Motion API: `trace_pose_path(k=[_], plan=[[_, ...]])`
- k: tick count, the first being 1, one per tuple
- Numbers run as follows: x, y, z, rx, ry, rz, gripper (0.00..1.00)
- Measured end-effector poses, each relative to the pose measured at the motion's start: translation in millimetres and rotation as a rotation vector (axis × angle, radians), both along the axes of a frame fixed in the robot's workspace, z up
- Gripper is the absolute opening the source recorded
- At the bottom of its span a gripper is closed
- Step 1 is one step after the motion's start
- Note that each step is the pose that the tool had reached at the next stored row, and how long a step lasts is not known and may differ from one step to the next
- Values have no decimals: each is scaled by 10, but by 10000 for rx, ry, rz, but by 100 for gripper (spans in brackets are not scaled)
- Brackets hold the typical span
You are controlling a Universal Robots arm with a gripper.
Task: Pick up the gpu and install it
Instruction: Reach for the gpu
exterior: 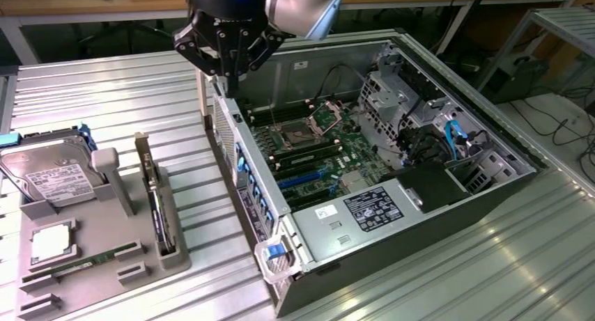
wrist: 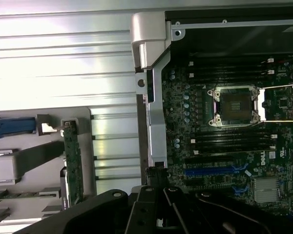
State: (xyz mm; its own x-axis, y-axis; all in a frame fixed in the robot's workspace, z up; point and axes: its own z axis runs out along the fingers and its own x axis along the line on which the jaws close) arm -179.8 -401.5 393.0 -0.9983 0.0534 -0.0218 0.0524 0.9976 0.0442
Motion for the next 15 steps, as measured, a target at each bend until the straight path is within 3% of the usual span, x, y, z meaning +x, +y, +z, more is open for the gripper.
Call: trace_pose_path(k=[15], plan=[[-164, -12, 0, -1, 1, 18, 11]])
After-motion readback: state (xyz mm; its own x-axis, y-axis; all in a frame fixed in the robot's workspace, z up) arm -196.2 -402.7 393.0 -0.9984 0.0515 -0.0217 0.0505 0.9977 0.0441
